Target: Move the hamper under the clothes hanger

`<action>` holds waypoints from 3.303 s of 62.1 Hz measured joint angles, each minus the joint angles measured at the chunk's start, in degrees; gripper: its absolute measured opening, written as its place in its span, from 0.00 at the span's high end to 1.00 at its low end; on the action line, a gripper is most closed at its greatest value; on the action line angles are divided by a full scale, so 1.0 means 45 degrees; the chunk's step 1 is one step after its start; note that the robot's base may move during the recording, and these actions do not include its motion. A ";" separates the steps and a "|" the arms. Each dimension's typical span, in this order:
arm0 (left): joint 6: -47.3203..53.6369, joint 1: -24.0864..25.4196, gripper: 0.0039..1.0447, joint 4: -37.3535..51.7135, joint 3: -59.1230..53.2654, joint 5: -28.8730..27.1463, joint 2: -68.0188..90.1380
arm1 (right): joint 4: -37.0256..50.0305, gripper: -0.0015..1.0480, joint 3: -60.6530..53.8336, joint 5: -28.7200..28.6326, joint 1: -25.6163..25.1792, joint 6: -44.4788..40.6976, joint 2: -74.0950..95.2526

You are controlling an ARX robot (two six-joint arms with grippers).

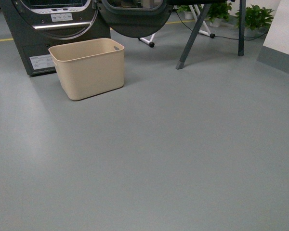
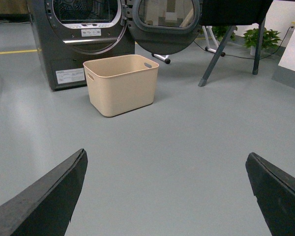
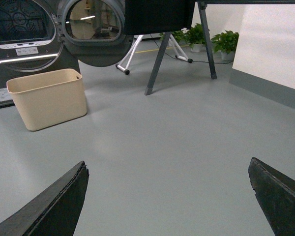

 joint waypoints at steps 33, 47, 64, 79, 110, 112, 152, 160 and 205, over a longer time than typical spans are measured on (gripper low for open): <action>0.0000 0.0000 0.06 0.0000 0.0000 0.0000 0.0000 | 0.0000 0.08 -0.0005 -0.0005 0.0000 0.0000 0.0000; 0.0000 0.0000 0.06 0.0000 0.0000 0.0000 0.0000 | 0.0000 0.08 0.0000 0.0000 0.0000 0.0000 0.0000; 0.0000 0.0000 0.06 -0.0005 0.0000 0.0005 0.0000 | 0.0000 0.08 0.0000 -0.0005 0.0000 0.0000 0.0000; 0.0000 0.0000 0.06 0.0000 0.0000 0.0000 0.0000 | 0.0010 0.08 -0.0005 0.0005 0.0000 0.0000 0.0000; 0.0000 0.0000 0.06 0.0000 0.0000 0.0005 0.0010 | 0.0000 0.08 -0.0005 -0.0019 0.0005 0.0000 0.0015; 0.0000 0.0000 0.06 0.0000 0.0000 0.0019 0.0005 | 0.0005 0.08 -0.0005 0.0010 0.0005 0.0000 0.0019; 0.0000 0.0005 0.06 0.0000 0.0000 0.0005 0.0005 | -0.0005 0.08 -0.0005 0.0005 0.0005 0.0000 0.0000; 0.0000 0.0005 0.06 0.0010 0.0000 0.0015 0.0000 | -0.0010 0.08 -0.0005 0.0010 0.0005 0.0000 0.0000; 0.0000 0.0000 0.06 -0.0005 0.0000 0.0005 0.0005 | -0.0010 0.08 -0.0005 -0.0005 0.0005 0.0000 0.0000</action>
